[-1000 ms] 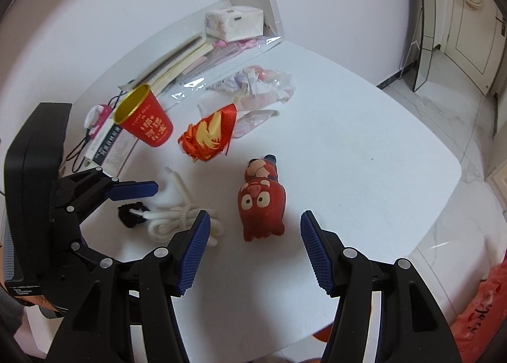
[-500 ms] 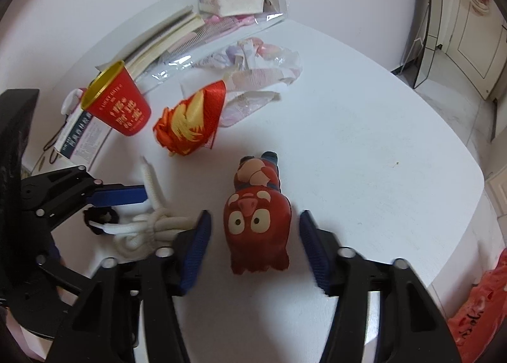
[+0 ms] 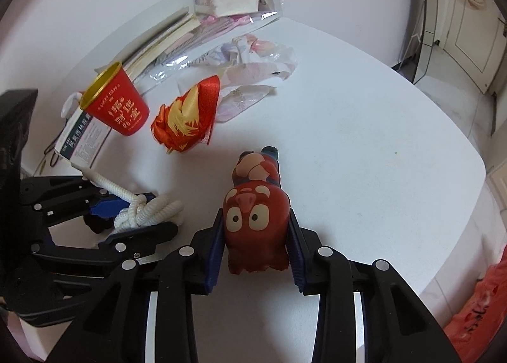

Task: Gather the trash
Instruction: 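Carry the rope and red toy with both tools over the orange bucket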

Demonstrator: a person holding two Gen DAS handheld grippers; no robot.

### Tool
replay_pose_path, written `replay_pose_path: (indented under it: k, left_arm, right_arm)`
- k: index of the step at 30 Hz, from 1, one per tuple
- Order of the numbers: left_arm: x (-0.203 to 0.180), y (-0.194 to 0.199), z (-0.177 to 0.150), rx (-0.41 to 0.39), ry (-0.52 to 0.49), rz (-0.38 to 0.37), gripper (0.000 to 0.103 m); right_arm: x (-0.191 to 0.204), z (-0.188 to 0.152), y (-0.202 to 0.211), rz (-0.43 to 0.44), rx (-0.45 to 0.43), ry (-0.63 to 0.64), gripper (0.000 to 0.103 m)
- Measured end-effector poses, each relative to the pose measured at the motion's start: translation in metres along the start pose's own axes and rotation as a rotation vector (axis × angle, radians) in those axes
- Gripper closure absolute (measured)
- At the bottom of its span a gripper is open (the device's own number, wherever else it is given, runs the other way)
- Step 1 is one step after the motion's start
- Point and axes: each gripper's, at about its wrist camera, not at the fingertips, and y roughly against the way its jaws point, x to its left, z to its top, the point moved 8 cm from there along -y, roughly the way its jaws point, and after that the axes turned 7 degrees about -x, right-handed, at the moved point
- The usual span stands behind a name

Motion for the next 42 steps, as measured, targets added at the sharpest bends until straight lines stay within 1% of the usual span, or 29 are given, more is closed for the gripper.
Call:
replay_pose_path:
  k: [5, 9, 14, 17, 20, 27, 33, 37, 42]
  left_arm:
    - [-0.005, 0.018, 0.003, -0.022, 0.016, -0.008, 0.067]
    - [-0.019, 0.039, 0.008, -0.056, 0.005, -0.012, 0.067]
    - [-0.048, 0.06, 0.012, -0.091, -0.014, -0.027, 0.067]
    - [-0.067, 0.063, 0.015, -0.104, -0.02, -0.035, 0.067]
    - [-0.098, 0.064, 0.022, -0.112, -0.038, -0.049, 0.067]
    - [-0.153, 0.056, 0.023, -0.109, -0.097, -0.097, 0.067]
    - [-0.207, 0.044, 0.018, -0.081, -0.163, -0.151, 0.067]
    - [-0.239, 0.029, 0.014, -0.048, -0.194, -0.189, 0.067]
    - [-0.259, -0.001, 0.005, 0.01, -0.22, -0.215, 0.067]
  right_arm:
    - [-0.002, -0.001, 0.026, 0.026, -0.027, -0.045, 0.067]
    - [-0.001, -0.006, 0.061, 0.033, -0.067, -0.055, 0.067]
    - [-0.005, -0.019, 0.105, 0.043, -0.1, -0.061, 0.067]
    - [-0.012, -0.03, 0.129, 0.037, -0.112, -0.071, 0.067]
    - [-0.023, -0.043, 0.154, 0.028, -0.123, -0.09, 0.067]
    - [-0.058, -0.085, 0.202, -0.008, -0.132, -0.14, 0.067]
    - [-0.093, -0.119, 0.237, -0.042, -0.145, -0.205, 0.067]
    - [-0.117, -0.146, 0.245, -0.055, -0.132, -0.278, 0.067]
    - [-0.144, -0.173, 0.24, -0.078, -0.106, -0.357, 0.067]
